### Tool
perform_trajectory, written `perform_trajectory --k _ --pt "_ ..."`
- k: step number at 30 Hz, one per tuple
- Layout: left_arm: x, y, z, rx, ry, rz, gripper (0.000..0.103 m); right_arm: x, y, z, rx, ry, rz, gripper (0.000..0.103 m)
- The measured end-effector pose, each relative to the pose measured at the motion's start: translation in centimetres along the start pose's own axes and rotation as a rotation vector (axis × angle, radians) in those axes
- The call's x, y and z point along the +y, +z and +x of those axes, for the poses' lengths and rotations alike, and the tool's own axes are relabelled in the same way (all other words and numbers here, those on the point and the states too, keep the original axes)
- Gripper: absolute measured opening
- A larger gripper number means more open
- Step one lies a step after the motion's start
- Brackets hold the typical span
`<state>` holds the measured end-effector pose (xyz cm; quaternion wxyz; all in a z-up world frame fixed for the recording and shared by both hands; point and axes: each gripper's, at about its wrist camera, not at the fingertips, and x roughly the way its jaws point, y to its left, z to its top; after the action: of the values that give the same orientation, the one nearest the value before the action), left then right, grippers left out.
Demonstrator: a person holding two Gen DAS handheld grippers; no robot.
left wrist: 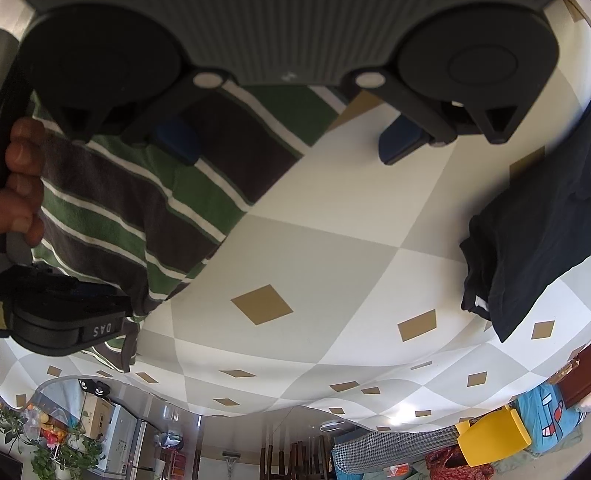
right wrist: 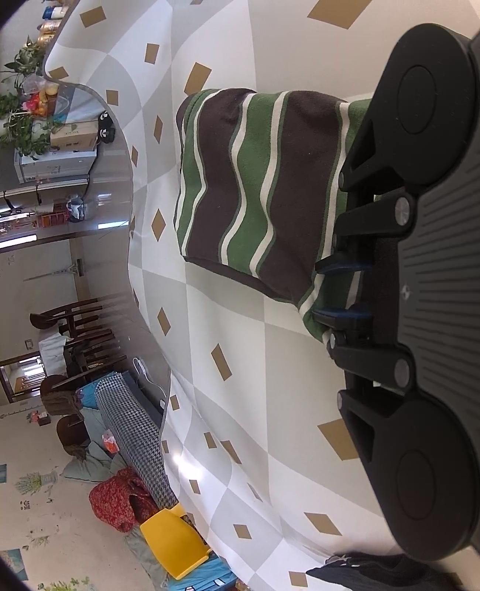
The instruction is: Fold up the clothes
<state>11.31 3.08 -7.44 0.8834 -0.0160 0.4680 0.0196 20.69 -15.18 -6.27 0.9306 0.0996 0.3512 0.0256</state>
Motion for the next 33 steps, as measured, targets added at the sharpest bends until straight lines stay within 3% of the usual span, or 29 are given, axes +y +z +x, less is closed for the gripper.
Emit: perform_trajectory --k 14,25,33 --pt "0.1 -0.6 -1.5 0.003 -0.013 -0.027 0.103 -2.7 -3.1 -6.2 0.060 -0.025 0.125 0.034" --pt "-1.4 -2.9 -3.9 -0.009 -0.042 0.056 0.103 -3.3 -3.1 -10.2 0.151 -0.127 0.046 0.039" --pt "-2.7 -3.5 -4.8 -0.001 -0.061 0.083 0.103 -4.5 -1.3 -13.0 0.208 -0.075 -0.018 0.040"
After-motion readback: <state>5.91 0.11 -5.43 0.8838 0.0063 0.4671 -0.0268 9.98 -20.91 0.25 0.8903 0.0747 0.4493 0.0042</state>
